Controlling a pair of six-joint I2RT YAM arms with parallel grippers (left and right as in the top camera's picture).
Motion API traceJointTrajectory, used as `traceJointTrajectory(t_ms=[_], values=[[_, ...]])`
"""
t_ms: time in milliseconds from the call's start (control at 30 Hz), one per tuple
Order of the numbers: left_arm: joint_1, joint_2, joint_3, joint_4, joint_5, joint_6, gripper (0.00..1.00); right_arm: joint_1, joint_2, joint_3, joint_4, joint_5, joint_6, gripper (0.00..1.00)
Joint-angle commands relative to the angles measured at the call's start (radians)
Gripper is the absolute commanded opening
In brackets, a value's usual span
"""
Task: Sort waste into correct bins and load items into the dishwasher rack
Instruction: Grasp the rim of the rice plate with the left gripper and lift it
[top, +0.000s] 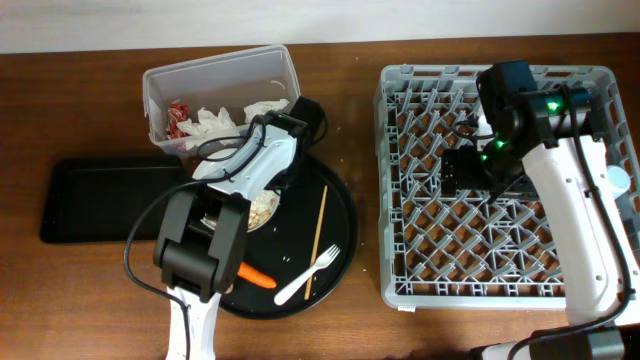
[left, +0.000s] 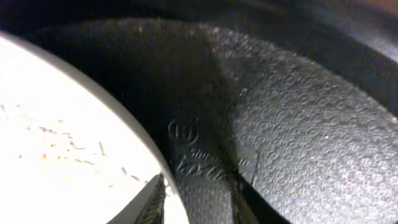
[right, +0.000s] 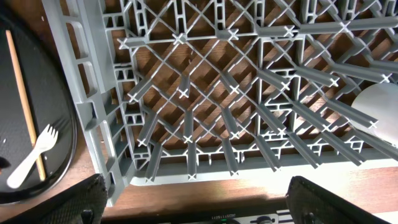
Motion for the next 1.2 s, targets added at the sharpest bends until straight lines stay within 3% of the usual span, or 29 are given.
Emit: traceJointTrajectory(t_ms=[0, 200, 267, 467, 567, 1167], values=[[0.003, 0.024, -0.041, -0.076, 0.000, 0.007, 0.28, -0.003, -0.017, -0.002, -0.003, 0.012, -0.011, 0.96], [0.003, 0.024, -0.041, -0.172, -0.016, 0.007, 0.24, -0.003, -0.017, -0.002, -0.004, 0.027, -0.011, 0.96], [0.003, 0.024, -0.041, -0.179, -0.024, 0.007, 0.14, -0.003, -0.017, -0.002, -0.004, 0.028, -0.011, 0.96], [0.003, 0.024, -0.040, -0.172, -0.053, 0.007, 0.12, -0.003, -0.017, -0.002, -0.004, 0.027, -0.011, 0.96], [0.003, 0.019, -0.039, -0.172, -0.052, 0.007, 0.01, -0.003, -0.017, -0.002, -0.004, 0.027, -0.011, 0.96], [-0.040, -0.138, -0.039, -0.316, -0.053, 0.010, 0.01, -0.003, -0.017, -0.002, -0.003, 0.027, -0.011, 0.96]])
